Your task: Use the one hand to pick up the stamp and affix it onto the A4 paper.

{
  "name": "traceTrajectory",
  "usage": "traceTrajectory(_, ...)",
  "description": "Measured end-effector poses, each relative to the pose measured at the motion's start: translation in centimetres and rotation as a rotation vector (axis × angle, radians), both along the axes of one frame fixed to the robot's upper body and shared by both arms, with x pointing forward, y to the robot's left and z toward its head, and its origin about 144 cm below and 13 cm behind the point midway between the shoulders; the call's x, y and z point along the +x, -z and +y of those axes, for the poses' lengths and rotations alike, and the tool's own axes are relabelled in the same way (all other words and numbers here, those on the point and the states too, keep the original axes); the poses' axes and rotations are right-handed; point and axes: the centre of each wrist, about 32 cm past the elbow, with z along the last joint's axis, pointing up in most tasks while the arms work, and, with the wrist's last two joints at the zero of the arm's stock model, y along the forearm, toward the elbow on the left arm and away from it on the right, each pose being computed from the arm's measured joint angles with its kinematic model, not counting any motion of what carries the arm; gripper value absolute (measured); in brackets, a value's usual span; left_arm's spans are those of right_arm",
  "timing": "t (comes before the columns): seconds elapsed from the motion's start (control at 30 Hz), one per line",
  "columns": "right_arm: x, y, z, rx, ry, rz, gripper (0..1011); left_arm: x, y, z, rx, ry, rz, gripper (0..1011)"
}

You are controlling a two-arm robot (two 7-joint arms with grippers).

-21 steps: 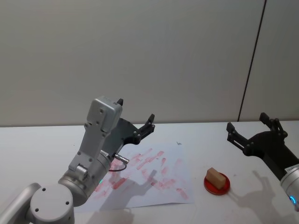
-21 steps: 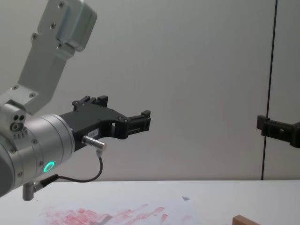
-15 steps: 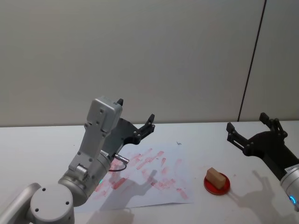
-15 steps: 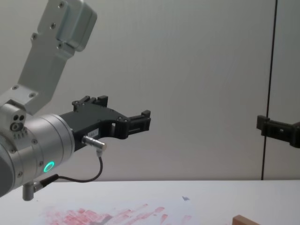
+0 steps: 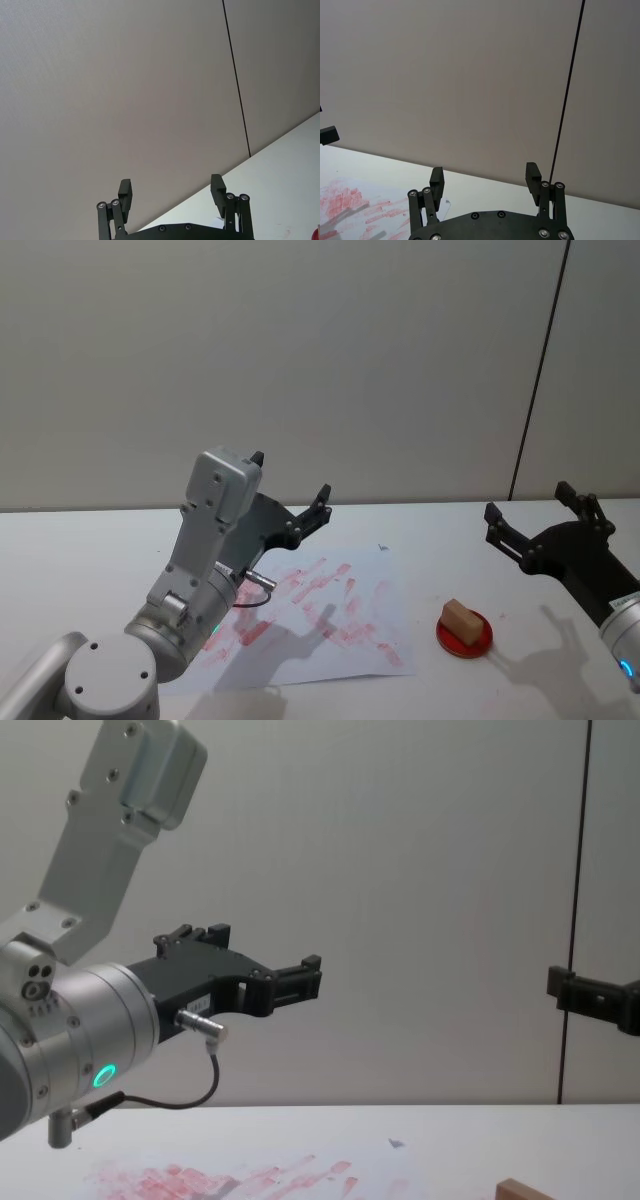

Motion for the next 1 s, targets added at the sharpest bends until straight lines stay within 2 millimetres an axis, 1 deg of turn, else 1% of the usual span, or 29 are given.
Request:
traceTrajectory(0.67, 0.0, 0.0, -0.1, -0.002, 0.0, 0.002, 1001, 0.0, 0.0, 0.0, 0.0, 0.0, 0.0, 1001)
traceTrajectory(0.87, -0.2, 0.0, -0.8, -0.002, -0.007, 0.019, 1001, 0.0, 0.0, 0.0, 0.0, 0.0, 0.0, 1001)
traceTrajectory(1.0, -0.6, 0.0, -1.6, -0.009, -0.015, 0.044, 1001, 0.0, 0.0, 0.0, 0.0, 0.0, 0.0, 1001)
